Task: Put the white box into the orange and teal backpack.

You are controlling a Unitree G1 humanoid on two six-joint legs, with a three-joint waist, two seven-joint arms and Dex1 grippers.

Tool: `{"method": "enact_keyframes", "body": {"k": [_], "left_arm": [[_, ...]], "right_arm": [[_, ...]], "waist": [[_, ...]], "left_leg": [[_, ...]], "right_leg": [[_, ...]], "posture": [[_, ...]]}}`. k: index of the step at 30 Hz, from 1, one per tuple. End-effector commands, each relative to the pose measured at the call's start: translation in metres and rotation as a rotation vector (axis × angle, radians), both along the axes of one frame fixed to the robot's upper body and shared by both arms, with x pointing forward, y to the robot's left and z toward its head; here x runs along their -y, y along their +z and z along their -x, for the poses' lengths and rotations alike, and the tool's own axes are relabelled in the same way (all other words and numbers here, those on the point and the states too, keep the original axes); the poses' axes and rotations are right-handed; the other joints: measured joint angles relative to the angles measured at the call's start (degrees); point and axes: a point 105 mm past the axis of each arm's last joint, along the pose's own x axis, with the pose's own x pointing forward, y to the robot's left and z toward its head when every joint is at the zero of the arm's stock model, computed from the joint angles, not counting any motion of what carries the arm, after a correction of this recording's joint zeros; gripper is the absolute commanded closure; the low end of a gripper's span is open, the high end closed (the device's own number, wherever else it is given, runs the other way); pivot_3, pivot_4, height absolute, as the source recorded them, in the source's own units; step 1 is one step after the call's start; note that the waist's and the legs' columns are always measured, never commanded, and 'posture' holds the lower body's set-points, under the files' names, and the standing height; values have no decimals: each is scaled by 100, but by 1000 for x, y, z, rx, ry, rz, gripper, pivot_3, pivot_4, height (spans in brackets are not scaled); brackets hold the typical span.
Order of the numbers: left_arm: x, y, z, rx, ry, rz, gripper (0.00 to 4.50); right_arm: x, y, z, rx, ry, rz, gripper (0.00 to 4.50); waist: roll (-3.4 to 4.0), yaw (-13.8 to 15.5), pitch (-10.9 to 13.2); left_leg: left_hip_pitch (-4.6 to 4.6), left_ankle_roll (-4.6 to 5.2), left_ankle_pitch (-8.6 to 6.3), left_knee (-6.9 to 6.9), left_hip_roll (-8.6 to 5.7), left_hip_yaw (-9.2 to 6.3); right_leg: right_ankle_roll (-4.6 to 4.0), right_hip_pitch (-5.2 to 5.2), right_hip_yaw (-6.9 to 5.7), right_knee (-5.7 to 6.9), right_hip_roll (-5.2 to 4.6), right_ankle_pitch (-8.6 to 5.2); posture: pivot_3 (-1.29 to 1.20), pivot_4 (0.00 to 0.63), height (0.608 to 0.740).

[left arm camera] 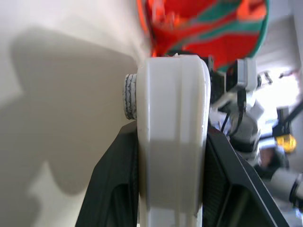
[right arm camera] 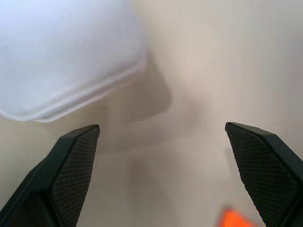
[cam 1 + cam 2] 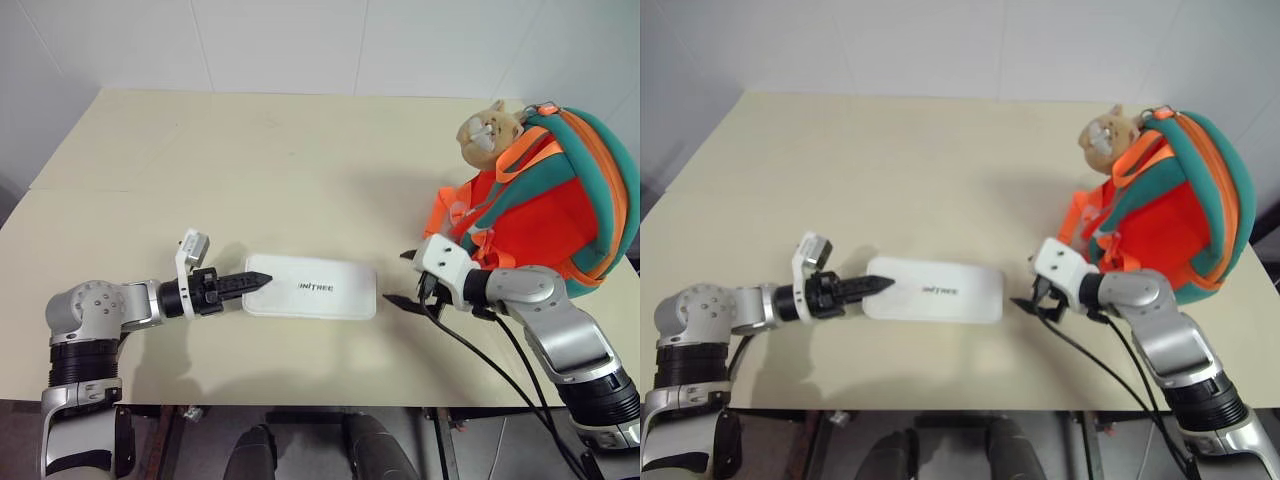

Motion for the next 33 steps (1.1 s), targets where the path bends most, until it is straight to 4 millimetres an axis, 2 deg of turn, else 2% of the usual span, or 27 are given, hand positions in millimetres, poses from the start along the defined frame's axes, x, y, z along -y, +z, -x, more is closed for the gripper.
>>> {"method": "enact_keyframes", "body": {"k": [1,6,10,15,19,22,25,33], "left_arm": [[-6,21,1,43,45,94,3213],[-9,22,0,10,103,135,3213],[-11,20,-4,-13,140,146,3213],[-14,23,-10,-29,169,153,3213],[-16,28,-16,-37,181,162,3213],[-15,29,-18,-45,175,157,3213],[-15,32,-20,-41,175,160,3213],[-15,38,-17,-20,169,161,3213]], "right_arm": [[13,31,0,141,-120,-117,0],[26,57,11,242,-230,-300,0],[38,68,24,282,-284,-389,0],[56,71,42,316,-346,-424,0],[74,64,50,325,-458,-448,0],[76,57,46,320,-503,-471,0],[76,52,34,327,-536,-488,0],[71,50,-11,352,-557,-511,0]], "waist": [[0,8,0],[0,16,0],[-1,16,0],[-2,17,-1],[-3,14,-2],[-3,-20,-2],[-2,-31,-2],[-2,-20,-2]], "left_leg": [[0,0,0,-2,0,0],[0,-1,0,-1,0,-2],[0,-3,1,0,-1,-3],[1,-4,2,-3,-3,-3],[1,-4,2,-4,-4,-2],[2,-5,2,-4,-4,1],[4,-6,2,-6,-4,1],[3,-8,3,-12,-4,2]], "right_leg": [[0,0,0,0,0,0],[1,0,0,3,0,-1],[4,1,0,4,0,1],[4,1,0,3,0,1],[4,2,1,-1,0,1],[5,2,3,-2,0,2],[4,1,3,0,0,2],[5,-1,4,-6,0,3]], "posture": [[0,150,740],[0,150,740],[0,150,740],[0,150,740],[0,150,740],[0,150,740],[0,150,740],[0,150,740]]}}
